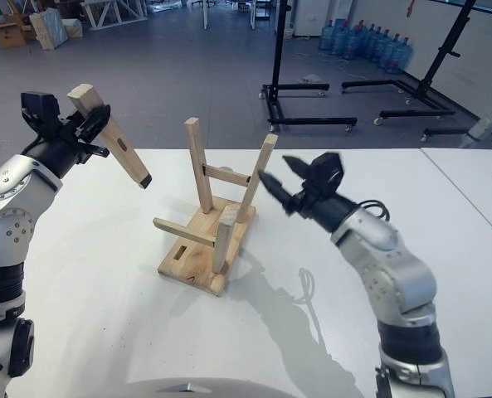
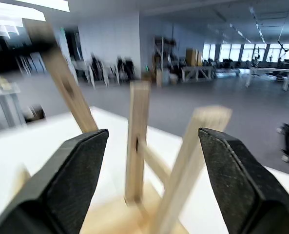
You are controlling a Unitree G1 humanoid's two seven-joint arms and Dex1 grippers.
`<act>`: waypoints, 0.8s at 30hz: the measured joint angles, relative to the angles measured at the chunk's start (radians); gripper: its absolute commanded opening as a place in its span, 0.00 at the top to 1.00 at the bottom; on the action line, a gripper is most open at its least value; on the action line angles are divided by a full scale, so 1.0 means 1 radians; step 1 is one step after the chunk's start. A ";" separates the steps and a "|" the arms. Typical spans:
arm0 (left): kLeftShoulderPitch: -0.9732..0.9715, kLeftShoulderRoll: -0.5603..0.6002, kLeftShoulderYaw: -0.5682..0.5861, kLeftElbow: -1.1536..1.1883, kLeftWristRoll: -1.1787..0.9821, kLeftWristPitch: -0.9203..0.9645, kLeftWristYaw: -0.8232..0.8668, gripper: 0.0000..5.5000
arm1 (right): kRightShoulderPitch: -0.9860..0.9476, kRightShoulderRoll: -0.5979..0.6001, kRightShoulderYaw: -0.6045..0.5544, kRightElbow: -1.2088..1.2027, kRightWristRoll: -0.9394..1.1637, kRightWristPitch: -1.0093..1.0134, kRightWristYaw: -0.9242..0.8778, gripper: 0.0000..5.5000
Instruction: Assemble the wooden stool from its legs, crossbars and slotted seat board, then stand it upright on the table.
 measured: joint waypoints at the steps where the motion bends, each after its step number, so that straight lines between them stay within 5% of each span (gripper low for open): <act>1: 0.004 0.000 0.000 0.001 0.010 0.000 0.000 0.81 | -0.016 0.000 -0.022 0.000 0.086 0.021 -0.003 0.38; 5: 0.023 -0.011 0.018 0.036 0.066 0.000 -0.002 0.81 | -0.027 -0.093 -0.026 -0.093 0.416 0.176 0.054 0.38; 9: 0.037 -0.028 0.045 0.045 0.076 0.001 -0.015 0.81 | -0.020 -0.161 0.022 -0.160 0.439 0.216 0.101 0.38; 16: 0.037 -0.060 0.045 0.052 0.102 0.027 -0.044 0.81 | 0.056 -0.252 0.188 -0.204 0.107 0.147 0.242 0.38; 24: 0.037 -0.109 0.034 0.011 0.119 0.063 -0.046 0.81 | 0.070 -0.209 0.211 -0.196 0.038 0.102 0.260 0.59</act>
